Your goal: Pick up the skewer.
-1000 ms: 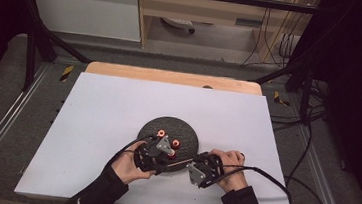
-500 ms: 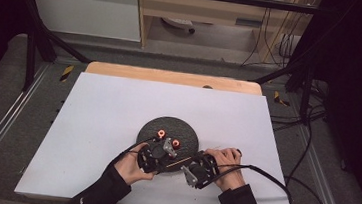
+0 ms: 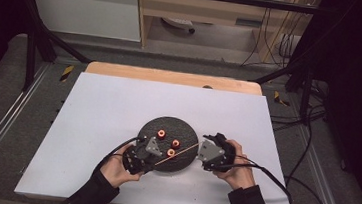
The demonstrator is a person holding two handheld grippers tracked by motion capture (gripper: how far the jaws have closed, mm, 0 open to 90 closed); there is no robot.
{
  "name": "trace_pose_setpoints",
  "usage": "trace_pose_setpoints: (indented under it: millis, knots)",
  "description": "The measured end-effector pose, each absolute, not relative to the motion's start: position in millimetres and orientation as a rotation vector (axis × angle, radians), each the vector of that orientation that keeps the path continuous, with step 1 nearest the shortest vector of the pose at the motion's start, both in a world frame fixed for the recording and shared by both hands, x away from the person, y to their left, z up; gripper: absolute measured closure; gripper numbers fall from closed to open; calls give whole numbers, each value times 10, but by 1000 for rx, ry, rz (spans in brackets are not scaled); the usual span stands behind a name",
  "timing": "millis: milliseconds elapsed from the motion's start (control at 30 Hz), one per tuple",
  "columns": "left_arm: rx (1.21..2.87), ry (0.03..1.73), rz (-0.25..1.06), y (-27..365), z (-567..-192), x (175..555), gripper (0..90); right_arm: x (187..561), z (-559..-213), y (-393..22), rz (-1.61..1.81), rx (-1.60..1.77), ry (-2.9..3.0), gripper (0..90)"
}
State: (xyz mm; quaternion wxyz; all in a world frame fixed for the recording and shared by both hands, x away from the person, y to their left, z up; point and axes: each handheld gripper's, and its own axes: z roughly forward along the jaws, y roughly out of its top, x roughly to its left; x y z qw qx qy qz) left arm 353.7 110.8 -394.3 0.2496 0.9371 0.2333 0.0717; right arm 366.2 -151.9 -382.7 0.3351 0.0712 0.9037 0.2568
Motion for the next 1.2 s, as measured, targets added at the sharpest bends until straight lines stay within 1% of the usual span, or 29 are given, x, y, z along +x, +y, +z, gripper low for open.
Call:
trace_pose_setpoints:
  millis: [67, 200, 300, 567, 867, 1200]
  knots:
    - [2539, 651, 206, 1178, -3947, 3525, 887, 3694, -3829, -1603, 746, 339, 2361, 286]
    - [2482, 676, 223, 1301, -3961, 3488, 887, 3748, -3891, -1749, 868, 561, 2371, 229]
    - [2448, 696, 235, 1377, -3979, 3463, 887, 3773, -3969, -1833, 897, 715, 2394, 186]
    - [2360, 724, 269, 1599, -4075, 3382, 887, 3815, -4096, -1893, 913, 946, 2502, 71]
    - [2300, 748, 295, 1784, -4127, 3310, 887, 3863, -4041, -1827, 995, 1065, 2519, 38]
    - [2280, 777, 282, 1912, -4187, 3306, 887, 3948, -3915, -1568, 1055, 1094, 2555, 34]
